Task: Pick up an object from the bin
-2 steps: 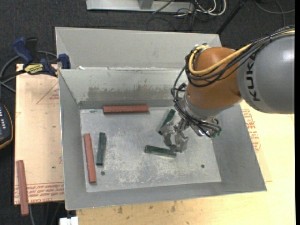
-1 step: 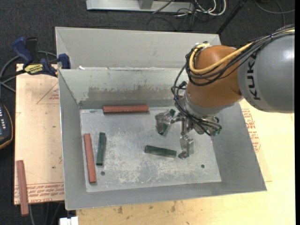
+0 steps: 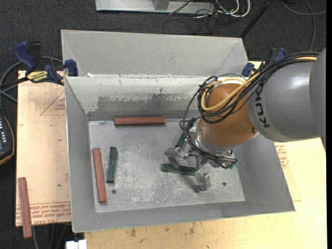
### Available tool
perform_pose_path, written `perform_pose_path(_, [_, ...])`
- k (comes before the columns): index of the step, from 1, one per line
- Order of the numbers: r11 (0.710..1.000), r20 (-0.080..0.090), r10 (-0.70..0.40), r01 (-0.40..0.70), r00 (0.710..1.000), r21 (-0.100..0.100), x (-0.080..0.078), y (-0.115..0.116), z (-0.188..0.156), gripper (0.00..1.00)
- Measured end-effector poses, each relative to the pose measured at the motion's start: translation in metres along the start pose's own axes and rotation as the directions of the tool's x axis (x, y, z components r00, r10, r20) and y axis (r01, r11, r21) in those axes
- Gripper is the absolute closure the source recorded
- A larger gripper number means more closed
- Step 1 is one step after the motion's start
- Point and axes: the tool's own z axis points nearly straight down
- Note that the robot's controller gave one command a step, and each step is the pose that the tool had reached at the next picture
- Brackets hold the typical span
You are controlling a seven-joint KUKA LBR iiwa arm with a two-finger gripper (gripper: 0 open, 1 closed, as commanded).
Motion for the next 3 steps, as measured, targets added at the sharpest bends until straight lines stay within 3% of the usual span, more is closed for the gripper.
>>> perform_pose_path(1, [1.000, -0.002, -0.003, 0.003, 1.000, 0.000, 0.000, 0.000, -0.002, 1.00])
perform_pose_path(2, [0.886, -0.003, -0.463, 0.463, 0.886, -0.005, 0.009, 0.062, -0.042, 1.00])
perform_pose_path(3, [0.884, -0.001, -0.467, 0.467, 0.884, 0.005, 0.043, 0.042, -0.160, 1.00])
